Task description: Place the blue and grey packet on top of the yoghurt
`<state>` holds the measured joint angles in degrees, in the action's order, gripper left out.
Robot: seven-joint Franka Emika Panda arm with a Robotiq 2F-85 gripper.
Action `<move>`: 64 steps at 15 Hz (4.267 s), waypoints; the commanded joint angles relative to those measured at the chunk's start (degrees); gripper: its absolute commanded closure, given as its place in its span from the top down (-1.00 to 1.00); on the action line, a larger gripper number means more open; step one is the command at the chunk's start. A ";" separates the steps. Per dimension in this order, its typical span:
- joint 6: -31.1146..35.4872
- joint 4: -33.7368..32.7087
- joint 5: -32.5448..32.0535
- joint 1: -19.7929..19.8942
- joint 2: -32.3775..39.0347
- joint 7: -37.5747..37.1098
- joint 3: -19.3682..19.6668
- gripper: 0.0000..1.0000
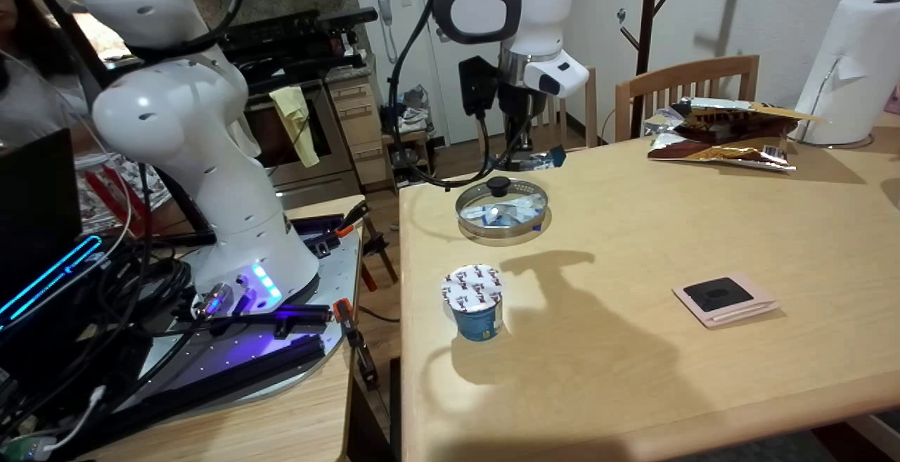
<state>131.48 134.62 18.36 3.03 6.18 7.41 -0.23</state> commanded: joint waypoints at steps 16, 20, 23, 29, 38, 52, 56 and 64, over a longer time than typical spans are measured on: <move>-1.63 -3.02 -11.72 -4.98 -1.61 -14.56 -0.67 -1.00; -3.92 -1.50 -13.59 -4.64 -2.05 -20.18 0.71 -1.00; -5.65 -0.78 -14.48 -4.47 -2.24 -24.24 1.48 -1.00; -11.29 0.22 -18.98 -4.32 -4.30 -35.50 2.79 -1.00; 6.81 12.85 -20.65 -0.40 -10.53 -30.42 5.33 -1.00; 16.28 24.23 -19.06 5.75 -14.60 -23.27 9.03 -1.00; 16.31 25.16 -18.16 7.09 -15.77 -21.62 10.52 -1.00; 16.91 24.74 -11.66 7.29 -14.22 -15.67 13.14 -1.00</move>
<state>147.02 158.77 2.62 9.82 -8.43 -12.68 12.46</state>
